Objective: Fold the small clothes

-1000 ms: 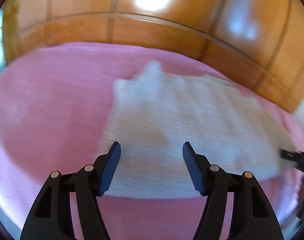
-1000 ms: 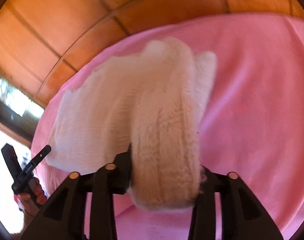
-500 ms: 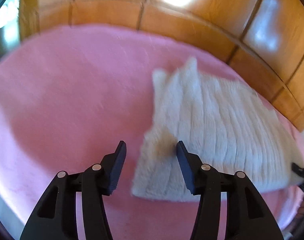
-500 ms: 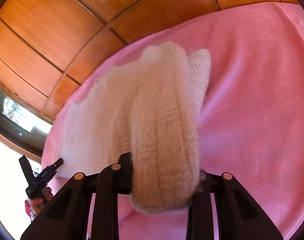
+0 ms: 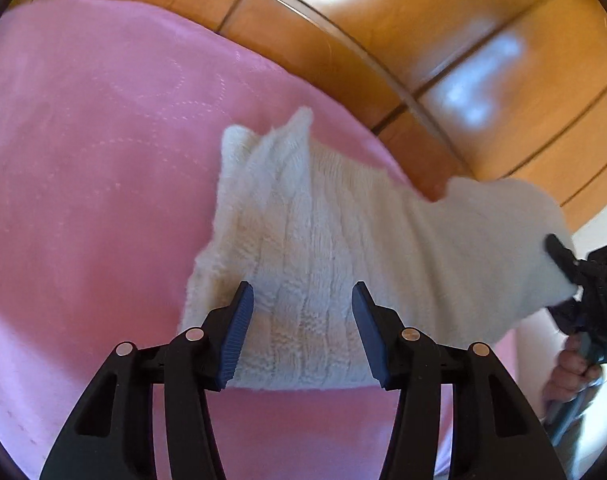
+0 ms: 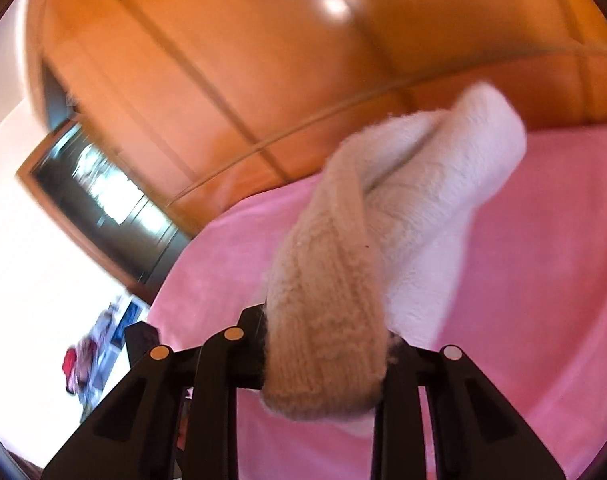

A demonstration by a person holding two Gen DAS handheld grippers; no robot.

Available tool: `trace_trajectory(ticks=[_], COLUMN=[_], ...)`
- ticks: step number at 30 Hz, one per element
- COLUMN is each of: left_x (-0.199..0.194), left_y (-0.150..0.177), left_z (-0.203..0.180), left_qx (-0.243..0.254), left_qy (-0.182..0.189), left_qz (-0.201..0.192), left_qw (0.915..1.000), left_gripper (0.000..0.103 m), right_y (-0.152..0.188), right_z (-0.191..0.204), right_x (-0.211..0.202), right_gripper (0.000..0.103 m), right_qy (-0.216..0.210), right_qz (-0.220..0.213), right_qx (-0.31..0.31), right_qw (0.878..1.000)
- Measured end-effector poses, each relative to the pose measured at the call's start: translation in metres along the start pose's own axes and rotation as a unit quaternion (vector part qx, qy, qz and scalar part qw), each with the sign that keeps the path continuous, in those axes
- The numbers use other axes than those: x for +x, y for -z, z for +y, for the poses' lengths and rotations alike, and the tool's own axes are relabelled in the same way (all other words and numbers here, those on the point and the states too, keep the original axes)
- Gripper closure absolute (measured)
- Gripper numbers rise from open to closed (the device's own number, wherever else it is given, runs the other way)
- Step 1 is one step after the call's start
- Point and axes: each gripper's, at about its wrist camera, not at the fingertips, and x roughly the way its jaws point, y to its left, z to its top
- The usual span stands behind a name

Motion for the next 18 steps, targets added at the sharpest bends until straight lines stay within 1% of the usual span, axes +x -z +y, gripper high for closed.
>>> trace_trajectory(ticks=[2,4,5,6,7,8,10,11,12,13,14,15,17,18], left_x=[-0.008,-0.016,-0.021,-0.025,-0.028,-0.032,-0.036,-0.037,-0.037,-0.037,-0.036,-0.037,-0.038,-0.037], left_y=[-0.004,-0.012,-0.016,-0.021,-0.023,-0.025,-0.030,-0.032,-0.034,-0.035,-0.036,-0.038,-0.043,-0.046], left_z=[0.008,0.019,0.026,0.031,0.035,0.040,0.045,0.046,0.046,0.045,0.044,0.043,0.041,0.038], left_qx=[-0.019,-0.039,-0.052,-0.066,-0.075,-0.084,-0.093,-0.095,-0.096,-0.098,-0.099,-0.099,-0.098,-0.097], left_qy=[0.011,0.024,0.030,0.036,0.043,0.055,0.055,0.058,0.063,0.071,0.074,0.077,0.091,0.100], left_qz=[-0.011,-0.018,-0.025,-0.031,-0.034,-0.036,-0.042,-0.043,-0.040,-0.035,-0.032,-0.031,-0.023,-0.015], left_qw=[0.9997,0.9988,0.9979,0.9967,0.9957,0.9942,0.9933,0.9929,0.9926,0.9920,0.9918,0.9916,0.9907,0.9902], left_gripper=[0.052,0.052,0.052,0.052,0.052,0.052,0.052,0.052,0.052,0.052,0.049,0.046,0.044,0.044], right_y=[-0.002,0.005,0.009,0.018,0.025,0.038,0.054,0.063,0.069,0.072,0.073,0.073,0.073,0.073], right_z=[0.023,0.046,0.053,0.062,0.067,0.076,0.085,0.088,0.087,0.087,0.087,0.088,0.087,0.083], right_x=[0.032,0.075,0.089,0.112,0.127,0.148,0.167,0.175,0.172,0.169,0.162,0.154,0.134,0.123], right_gripper=[0.079,0.079,0.079,0.079,0.079,0.079,0.077,0.069,0.059,0.052,0.041,0.035,0.032,0.031], right_qy=[-0.010,-0.009,-0.006,0.004,0.013,0.031,0.060,0.072,0.068,0.051,0.030,0.006,-0.031,-0.038], right_qz=[0.020,0.056,0.070,0.092,0.107,0.129,0.150,0.157,0.157,0.153,0.147,0.142,0.136,0.132], right_qx=[-0.027,-0.056,-0.067,-0.084,-0.099,-0.129,-0.173,-0.193,-0.195,-0.193,-0.188,-0.180,-0.165,-0.161], right_qw=[0.999,0.997,0.995,0.992,0.989,0.983,0.972,0.966,0.966,0.968,0.971,0.973,0.977,0.977])
